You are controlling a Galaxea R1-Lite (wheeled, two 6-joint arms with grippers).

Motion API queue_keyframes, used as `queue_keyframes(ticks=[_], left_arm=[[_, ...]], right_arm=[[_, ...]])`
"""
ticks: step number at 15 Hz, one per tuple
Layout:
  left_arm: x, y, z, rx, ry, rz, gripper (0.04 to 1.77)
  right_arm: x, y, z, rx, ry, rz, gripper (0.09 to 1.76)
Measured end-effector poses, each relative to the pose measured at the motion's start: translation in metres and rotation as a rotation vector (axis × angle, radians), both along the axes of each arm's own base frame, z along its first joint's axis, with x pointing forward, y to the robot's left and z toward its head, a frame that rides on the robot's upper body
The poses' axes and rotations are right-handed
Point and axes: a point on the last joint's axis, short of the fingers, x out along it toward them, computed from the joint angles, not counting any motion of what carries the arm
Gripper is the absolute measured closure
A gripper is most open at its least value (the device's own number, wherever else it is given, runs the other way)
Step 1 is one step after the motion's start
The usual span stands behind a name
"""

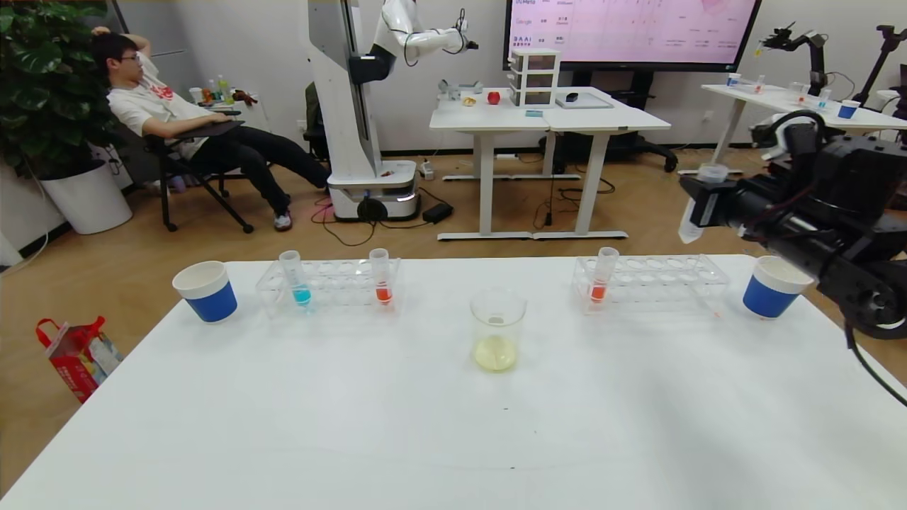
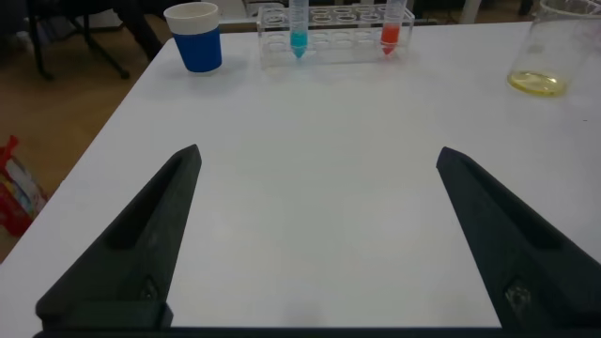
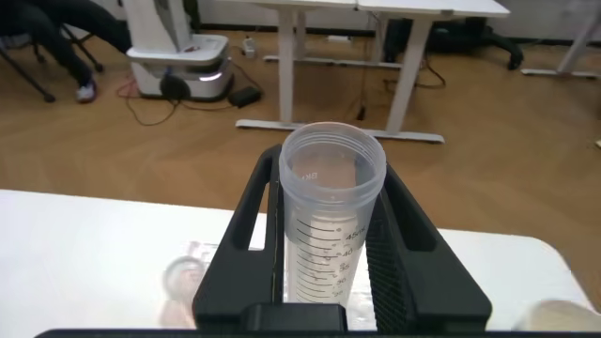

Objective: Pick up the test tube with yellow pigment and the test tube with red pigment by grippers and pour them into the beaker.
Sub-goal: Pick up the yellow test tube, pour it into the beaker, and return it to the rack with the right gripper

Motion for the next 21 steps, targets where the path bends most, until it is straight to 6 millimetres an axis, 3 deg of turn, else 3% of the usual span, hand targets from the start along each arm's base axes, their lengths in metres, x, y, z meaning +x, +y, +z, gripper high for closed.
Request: queue_keyframes(ticks=[4,8,21], left_arm=[[0.0,0.0,0.0,0.0,0.0,0.0,0.06],[0.0,0.0,0.0,0.0,0.0,0.0,0.06],[0.0,0.0,0.0,0.0,0.0,0.0,0.06]], right_arm=[[0.004,-0.084,-0.013,-0.002,0.038,-0.159,1.34],[0.015,-0.133,-0.026,0.003,0.086,-0.274,1.34],[0.049,-0.17,-0.101,-0.003,0.143,-0.333,1.34]])
